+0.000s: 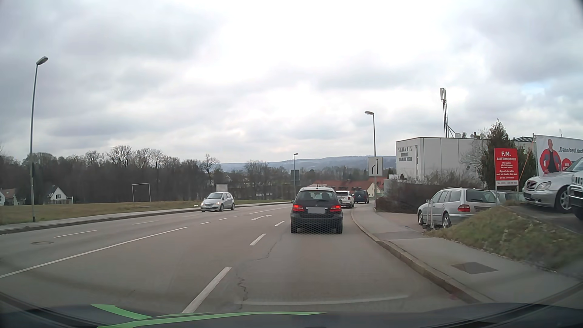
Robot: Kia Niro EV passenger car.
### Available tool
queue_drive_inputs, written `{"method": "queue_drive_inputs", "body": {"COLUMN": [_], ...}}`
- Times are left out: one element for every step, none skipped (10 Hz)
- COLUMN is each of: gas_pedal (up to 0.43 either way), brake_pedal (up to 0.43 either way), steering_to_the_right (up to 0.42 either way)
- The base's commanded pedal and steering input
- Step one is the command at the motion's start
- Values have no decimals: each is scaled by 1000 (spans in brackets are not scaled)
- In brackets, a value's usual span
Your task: Follow the waypoints while adhering to traffic rules and regulations
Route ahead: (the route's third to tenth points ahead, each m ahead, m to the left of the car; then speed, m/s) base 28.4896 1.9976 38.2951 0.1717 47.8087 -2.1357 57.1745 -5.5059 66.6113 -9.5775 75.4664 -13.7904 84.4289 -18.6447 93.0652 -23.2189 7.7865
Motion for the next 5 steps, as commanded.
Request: {"method": "queue_drive_inputs", "body": {"gas_pedal": [0, 0, 0, 0, 0], "brake_pedal": [110, 104, 98, 91, 85], "steering_to_the_right": [32, 32, 32, 32, 31]}}
